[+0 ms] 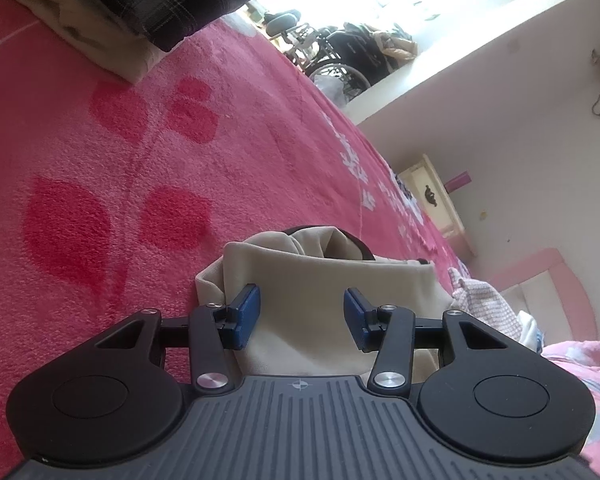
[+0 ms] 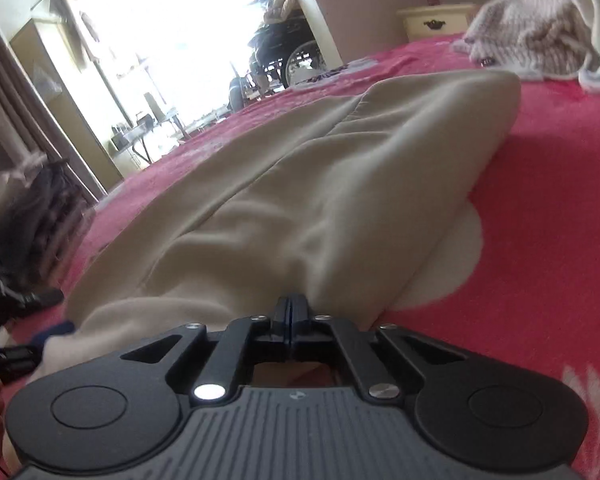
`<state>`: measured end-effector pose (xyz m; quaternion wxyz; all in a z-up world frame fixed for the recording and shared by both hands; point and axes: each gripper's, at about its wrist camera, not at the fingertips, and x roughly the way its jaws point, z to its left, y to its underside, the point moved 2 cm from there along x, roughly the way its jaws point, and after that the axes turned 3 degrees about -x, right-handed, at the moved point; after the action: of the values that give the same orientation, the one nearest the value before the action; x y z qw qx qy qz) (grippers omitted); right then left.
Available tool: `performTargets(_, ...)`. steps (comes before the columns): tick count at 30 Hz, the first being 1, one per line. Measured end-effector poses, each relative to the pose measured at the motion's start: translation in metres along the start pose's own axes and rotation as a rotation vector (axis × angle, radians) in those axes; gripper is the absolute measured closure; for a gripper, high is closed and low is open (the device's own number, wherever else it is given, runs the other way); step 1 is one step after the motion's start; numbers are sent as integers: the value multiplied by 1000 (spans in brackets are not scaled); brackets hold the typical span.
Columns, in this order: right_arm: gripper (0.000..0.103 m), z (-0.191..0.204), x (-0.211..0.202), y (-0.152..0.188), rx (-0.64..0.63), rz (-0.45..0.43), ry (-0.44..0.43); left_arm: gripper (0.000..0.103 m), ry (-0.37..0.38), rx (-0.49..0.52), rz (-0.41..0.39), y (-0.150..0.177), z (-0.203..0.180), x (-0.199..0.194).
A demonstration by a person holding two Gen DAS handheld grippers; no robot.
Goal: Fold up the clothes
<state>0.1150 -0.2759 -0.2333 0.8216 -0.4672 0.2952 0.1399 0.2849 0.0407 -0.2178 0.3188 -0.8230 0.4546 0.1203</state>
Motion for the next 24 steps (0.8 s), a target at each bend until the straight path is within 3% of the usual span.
performTargets(2, 100, 2, -10, -12, 78, 15, -23, 56, 4, -11, 1, -1, 1, 0)
performTargets(5, 100, -5, -18, -28, 196, -45, -115, 56, 10, -27, 2, -2, 3, 0)
performTargets(10, 103, -76, 38, -3, 641, -10, -229, 56, 22, -58, 7, -5, 8, 2)
performTargets(11, 103, -77, 38, -5, 667, -5, -220, 56, 23, -61, 7, -5, 8, 2)
performTargets(13, 103, -72, 29, -13, 686, 4, -185, 56, 26, -67, 7, -6, 9, 3)
performTargets(15, 99, -56, 26, -27, 611, -21, -181, 56, 28, -73, 8, -6, 10, 3)
performTargets(19, 103, -45, 68, -37, 499, 44, -87, 56, 30, -82, 8, -7, 10, 2)
performTargets(21, 103, -31, 76, -56, 443, 67, -40, 56, 32, -88, 7, -8, 11, 2)
performTargets(24, 99, 1, 75, -83, 316, 67, -34, 56, 36, -100, 6, -10, 13, 3)
